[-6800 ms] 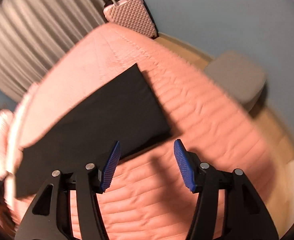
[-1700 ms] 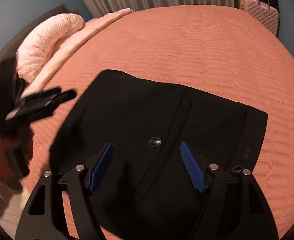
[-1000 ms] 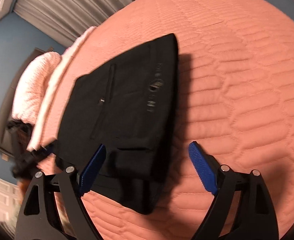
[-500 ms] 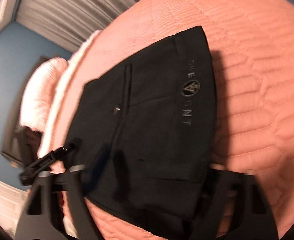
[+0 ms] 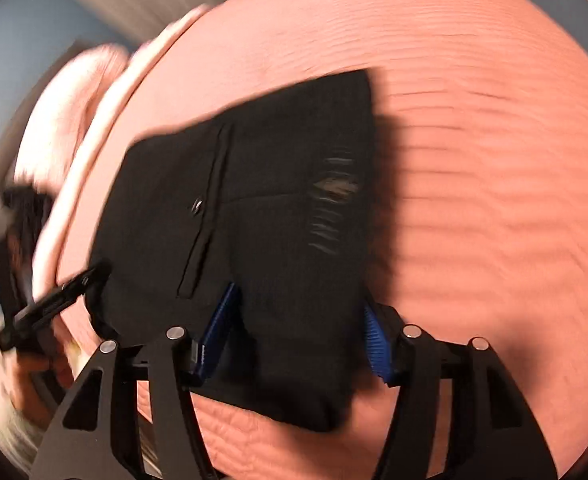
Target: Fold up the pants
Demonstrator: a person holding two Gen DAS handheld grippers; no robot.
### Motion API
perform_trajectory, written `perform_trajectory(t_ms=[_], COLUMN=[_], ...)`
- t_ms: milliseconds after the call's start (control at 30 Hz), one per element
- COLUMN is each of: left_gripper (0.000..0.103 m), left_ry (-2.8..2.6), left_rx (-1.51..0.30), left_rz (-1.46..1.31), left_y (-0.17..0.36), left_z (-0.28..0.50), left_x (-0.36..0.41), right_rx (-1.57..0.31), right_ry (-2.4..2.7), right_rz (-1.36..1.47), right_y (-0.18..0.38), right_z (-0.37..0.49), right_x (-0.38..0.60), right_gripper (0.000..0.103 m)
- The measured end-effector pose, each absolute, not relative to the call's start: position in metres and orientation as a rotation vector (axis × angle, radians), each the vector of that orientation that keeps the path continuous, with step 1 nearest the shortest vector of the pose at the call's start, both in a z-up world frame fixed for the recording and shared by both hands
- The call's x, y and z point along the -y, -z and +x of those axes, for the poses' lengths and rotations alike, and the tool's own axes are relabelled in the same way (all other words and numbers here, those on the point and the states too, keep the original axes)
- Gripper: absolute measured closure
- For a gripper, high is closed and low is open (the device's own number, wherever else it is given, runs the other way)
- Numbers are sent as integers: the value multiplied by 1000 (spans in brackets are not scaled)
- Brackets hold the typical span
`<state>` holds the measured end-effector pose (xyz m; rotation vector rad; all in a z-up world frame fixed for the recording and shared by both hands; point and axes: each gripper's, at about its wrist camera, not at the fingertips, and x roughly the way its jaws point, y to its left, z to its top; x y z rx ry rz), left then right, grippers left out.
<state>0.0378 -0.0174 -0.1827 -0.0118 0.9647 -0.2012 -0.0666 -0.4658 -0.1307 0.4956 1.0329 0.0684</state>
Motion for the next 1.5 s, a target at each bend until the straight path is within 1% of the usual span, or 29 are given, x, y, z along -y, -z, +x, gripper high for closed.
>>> perform_trajectory(t_ms=[67,167,233,300,333,367,400,433,467,500,533,600,667,700,733,767,800,833,900,967,1033,1100,1133,1167,1233,1333,1400,1467,1500], left_gripper=[50,41,36,36,32,18,13,15,20,28,32,31,26,23,14,13,17,21,20,19,17,15,14,15,20,16,13,13,13], left_ry=[190,270,286,256,236,245,213,185,149,121,109,159,179,186,203,203,178,137,172,233,300,267,276,253,188,187,214,181,158], left_rx=[-828,-781,-800,-898,-962,-957,-939,-954,-967,-949,-924,-897,-964,-1006,-995,-990,-998,-974,-897,-899,-954,-1003,-993,-985,-998,-977,-1021,-1024,-1014], left_rz=[56,126,206,300,356,337,278,244,217,188,146,37,151,233,245,197,157,142,61,23,89,255,227,131,13,75,137,118,128], left_y=[149,131,147,187,214,221,220,217,211,203,193,182,205,222,227,221,210,199,171,166,187,226,237,233,226,229,248,248,245], left_z=[31,54,83,121,141,149,158,169,179,181,181,182,196,202,202,207,210,208,190,157,124,93,83,77,63,46,39,42,37], left_x=[22,58,94,129,137,135,122,113,102,90,81,77,99,108,100,90,78,69,56,50,60,63,57,47,27,31,34,0,-8], right_rx=[-915,-906,-914,-976,-1040,-1062,-1060,-1053,-1025,-984,-961,-1014,-1070,-1070,-1067,-1059,-1012,-977,-968,-1024,-1085,-1056,-1038,-1023,-999,-1081,-1064,-1071,-1073], right_ry=[-47,-185,-262,-322,-295,-235,-186,-138,-79,-28,-46,-195,-214,-210,-208,-138,-20,8,-98,-211,-207,-149,-50,-3,-90,-164,-210,-174,-101], right_rz=[418,331,304,260,182,139,164,215,307,331,335,248,71,107,312,388,378,344,344,264,138,269,326,301,233,67,202,304,252], right_y=[95,79,86,109,130,142,147,146,137,125,118,122,144,151,153,147,131,118,107,118,141,148,137,127,114,144,156,146,139], right_z=[-75,-43,-14,23,43,52,57,58,54,48,45,50,62,66,68,65,54,44,29,14,3,-16,-27,-36,-59,-62,-70,-79,-87], right_x=[462,423,394,366,362,370,389,406,428,436,435,397,371,381,409,423,433,432,417,385,372,406,420,418,406,387,411,434,441], right_gripper=[52,54,54,55,56,63,82,103,103,97,97,97,103,103,103,103,103,97,97,97,101,103,103,97,97,98,101,102,97])
